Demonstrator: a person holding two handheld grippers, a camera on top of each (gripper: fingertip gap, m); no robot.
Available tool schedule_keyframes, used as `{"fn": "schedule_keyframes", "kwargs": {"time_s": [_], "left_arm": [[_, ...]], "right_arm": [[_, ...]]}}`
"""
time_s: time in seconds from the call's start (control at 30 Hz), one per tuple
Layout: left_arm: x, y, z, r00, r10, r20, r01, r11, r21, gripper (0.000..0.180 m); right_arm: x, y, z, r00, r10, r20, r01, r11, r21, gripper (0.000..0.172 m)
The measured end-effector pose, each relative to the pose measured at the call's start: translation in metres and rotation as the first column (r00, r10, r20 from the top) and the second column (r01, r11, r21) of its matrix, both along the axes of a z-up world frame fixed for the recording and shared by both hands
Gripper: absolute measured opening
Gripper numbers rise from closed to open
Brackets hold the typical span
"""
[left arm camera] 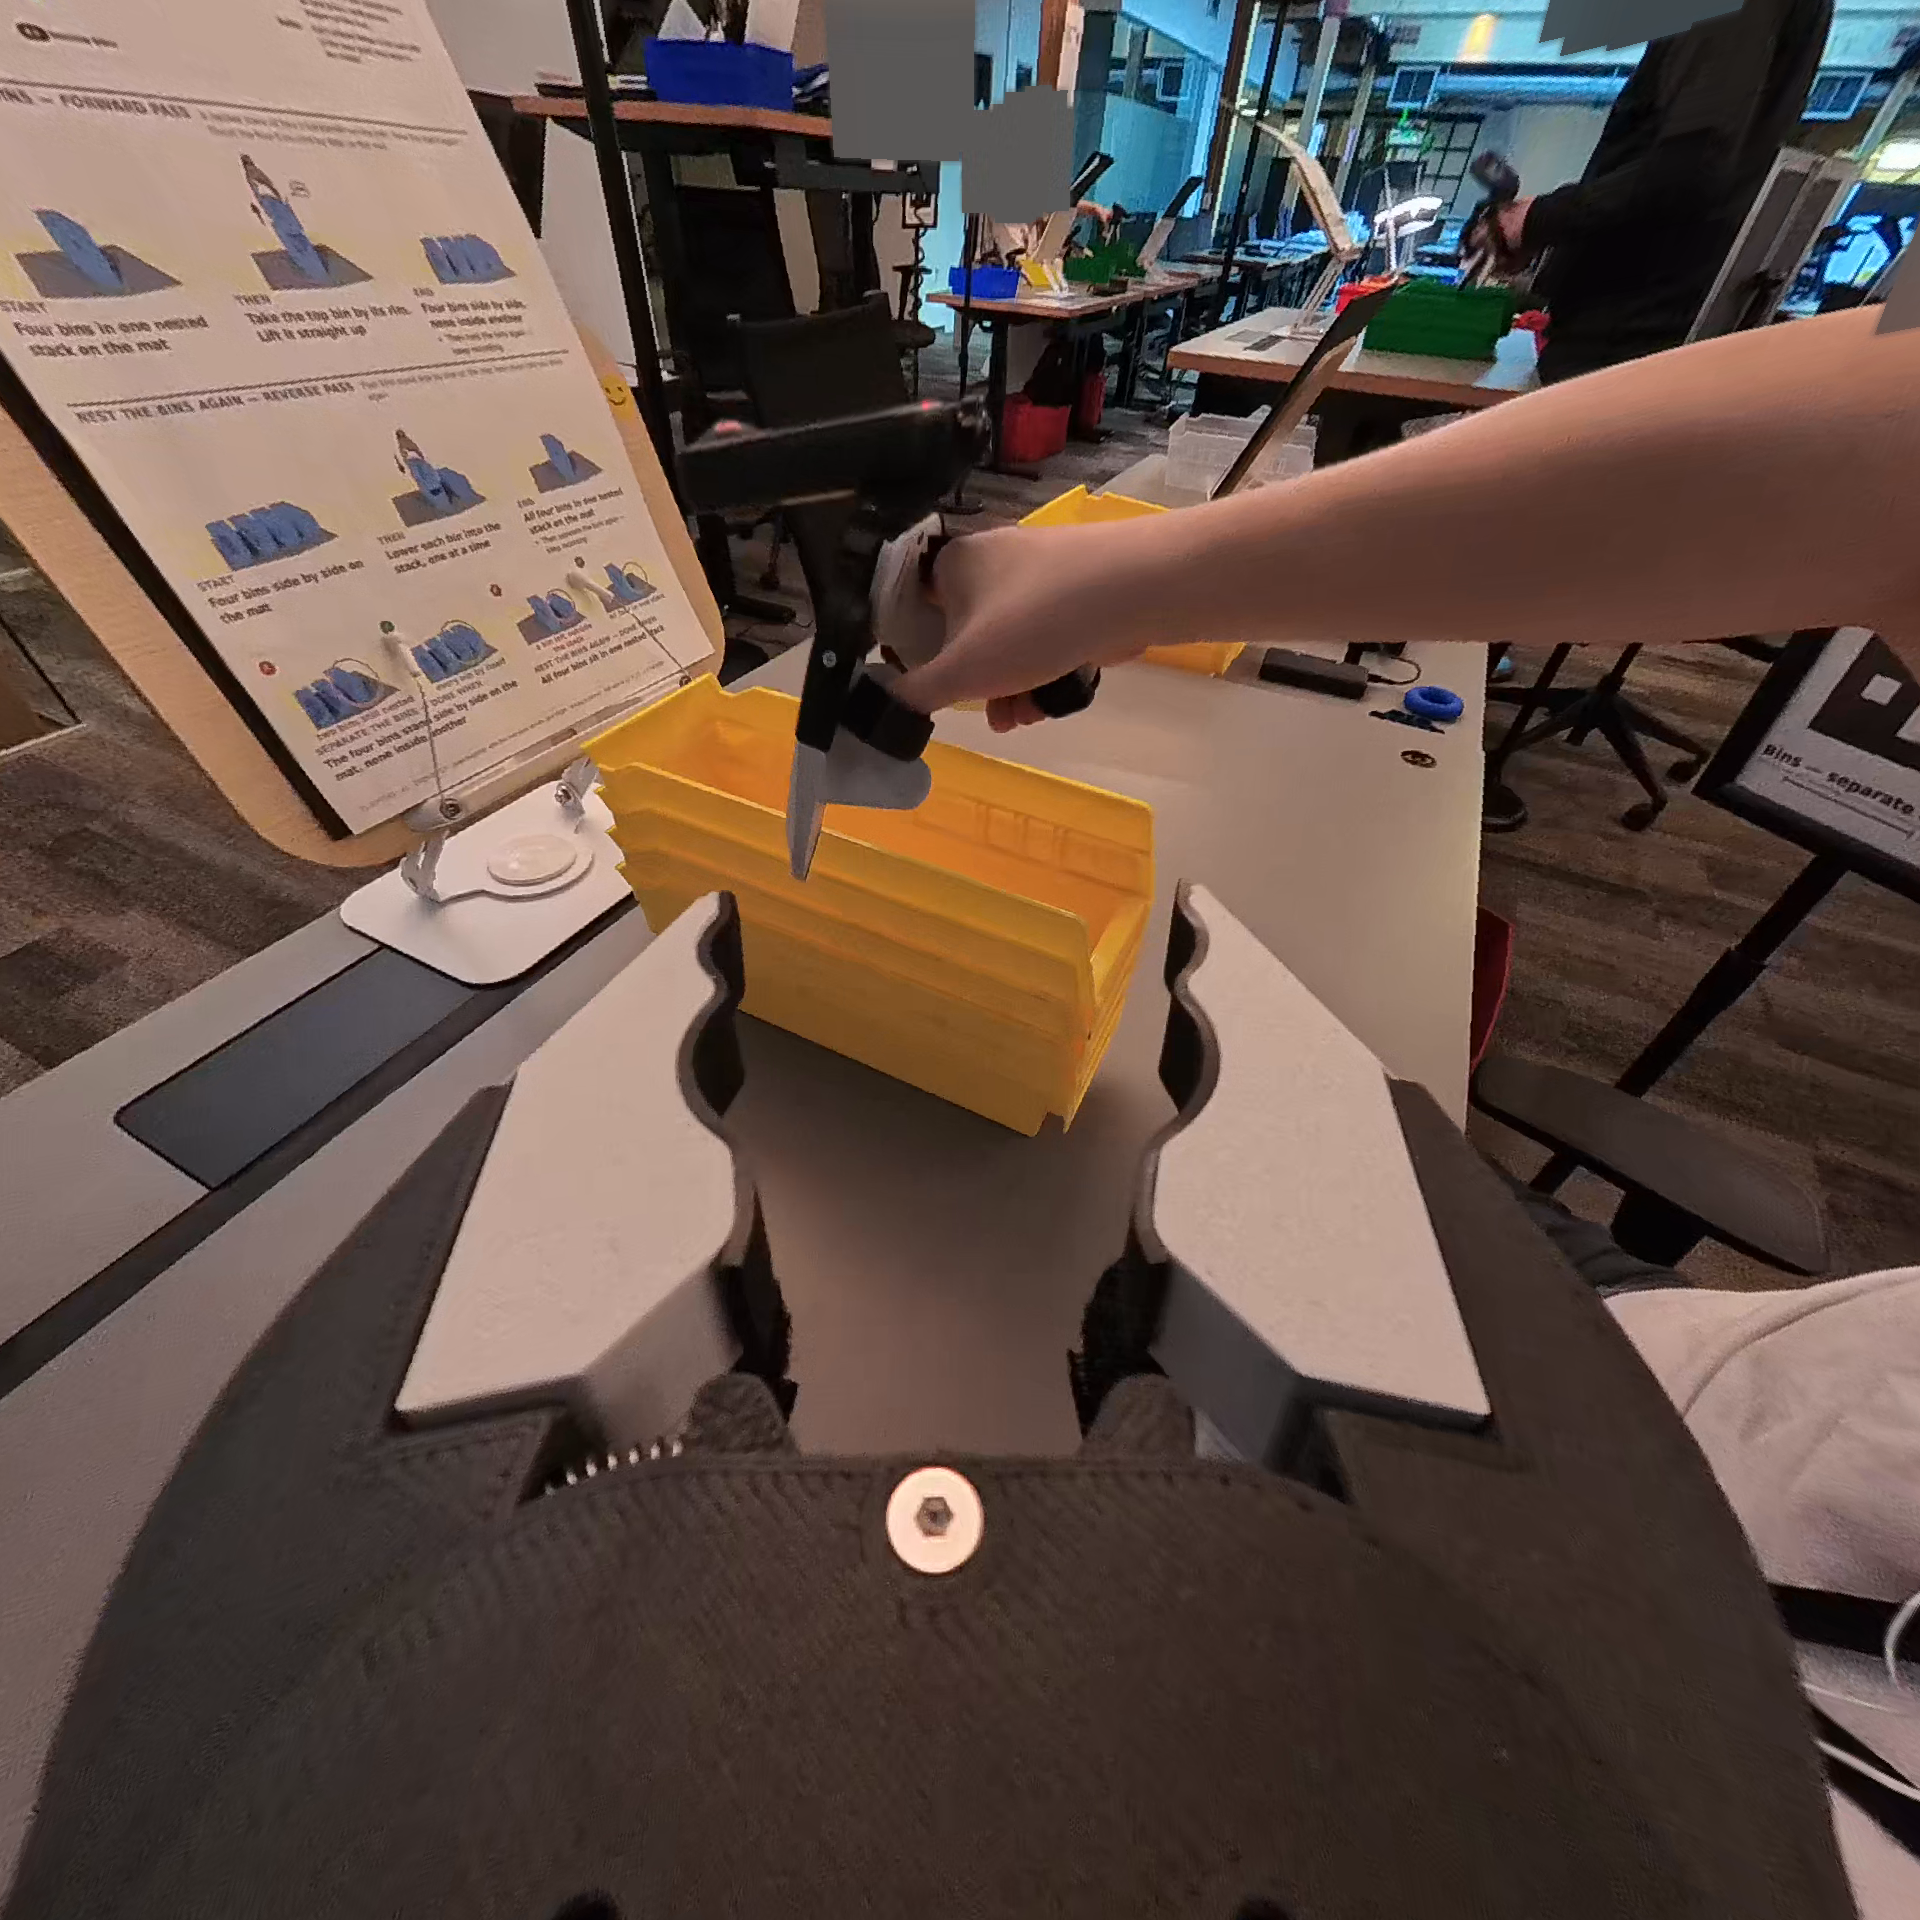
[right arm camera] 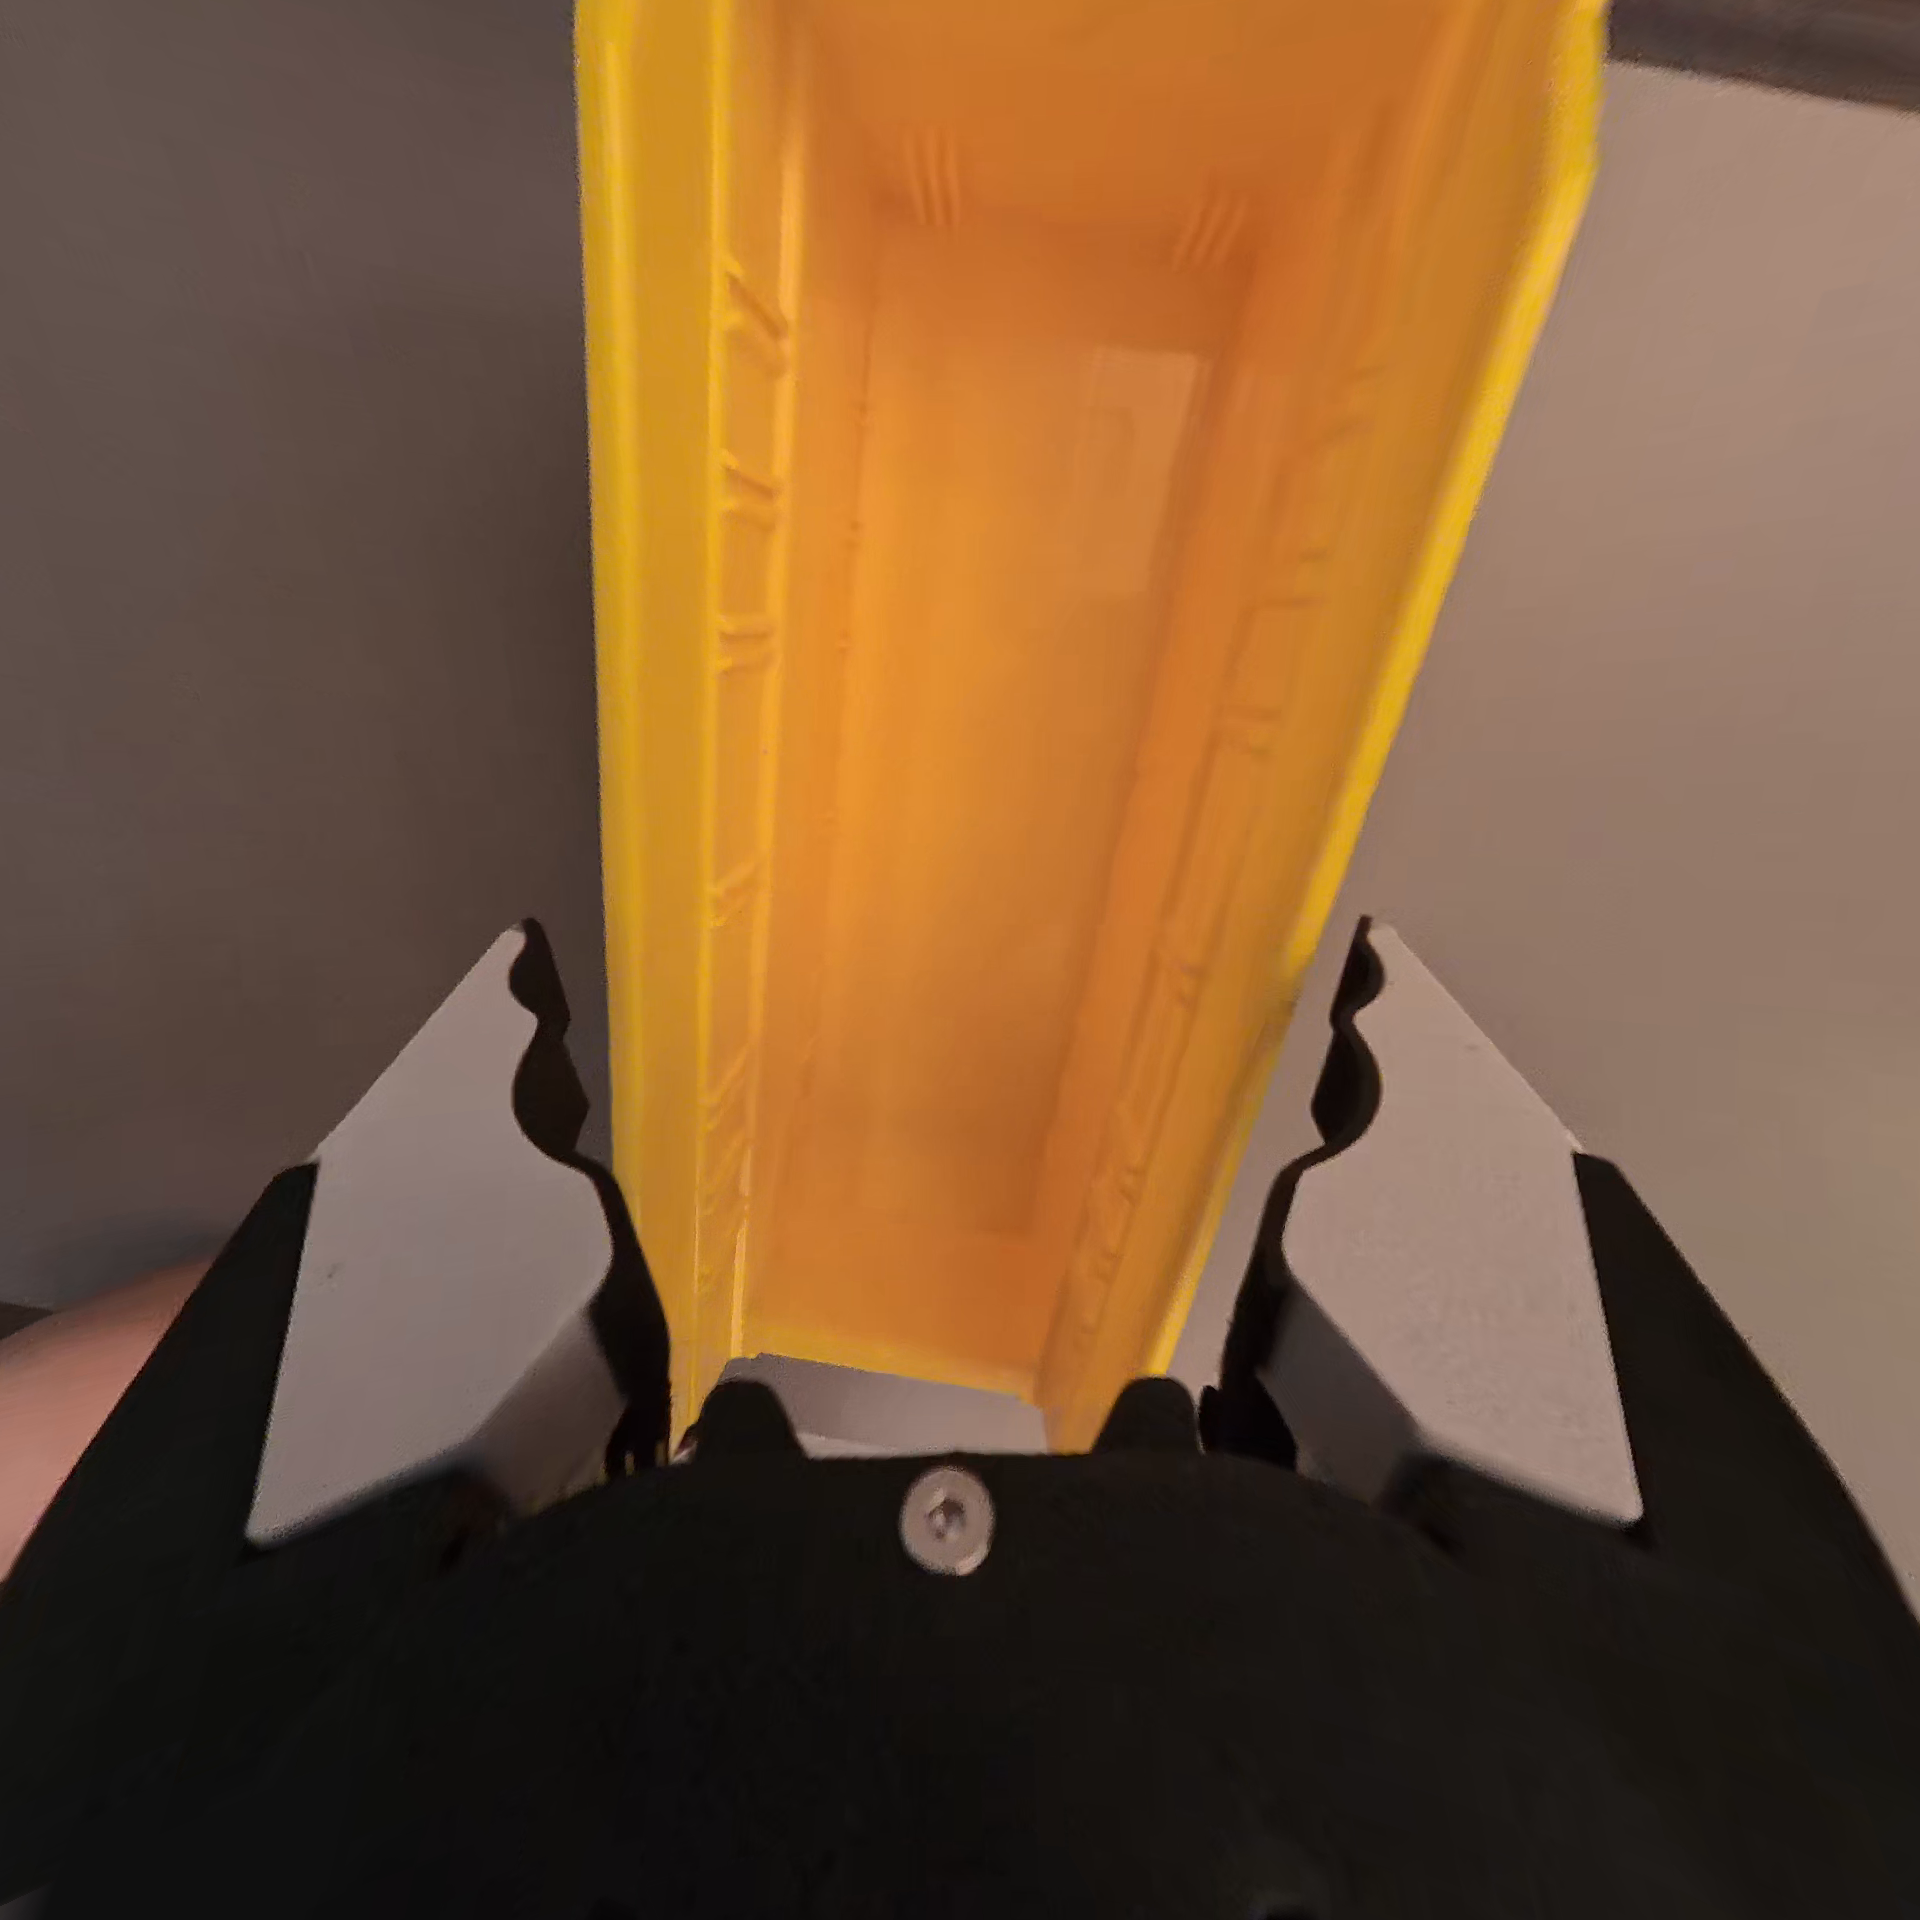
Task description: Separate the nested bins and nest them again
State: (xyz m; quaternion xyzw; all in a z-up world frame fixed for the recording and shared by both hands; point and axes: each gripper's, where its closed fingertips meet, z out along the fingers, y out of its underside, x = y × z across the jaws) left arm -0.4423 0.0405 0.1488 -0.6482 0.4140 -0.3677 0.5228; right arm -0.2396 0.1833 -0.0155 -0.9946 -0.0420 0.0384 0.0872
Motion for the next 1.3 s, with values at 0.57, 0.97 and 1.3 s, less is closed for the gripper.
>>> {"fn": "schedule_keyframes", "kwargs": {"time_s": [0.57,0.97,1.3], "left_arm": [[0.0,0.002,0.025,0.976,-0.066,0.21,0.084,0.993,-0.078,0.088],[0.059,0.044,0.052,0.92,0.065,0.387,-0.007,0.989,-0.149,0.117],[0.161,0.084,0.047,0.992,0.116,0.049,-0.075,0.856,-0.512,0.121]], "right_arm": [[-0.003,-0.007,0.013,0.988,0.097,-0.119,-0.095,0.995,0.024,0.141],[0.048,-0.024,0.086,0.767,0.549,-0.332,-0.242,0.727,0.643,0.148],[0.184,-0.015,0.183,0.896,0.441,0.053,-0.082,0.046,0.996,0.133]]}}
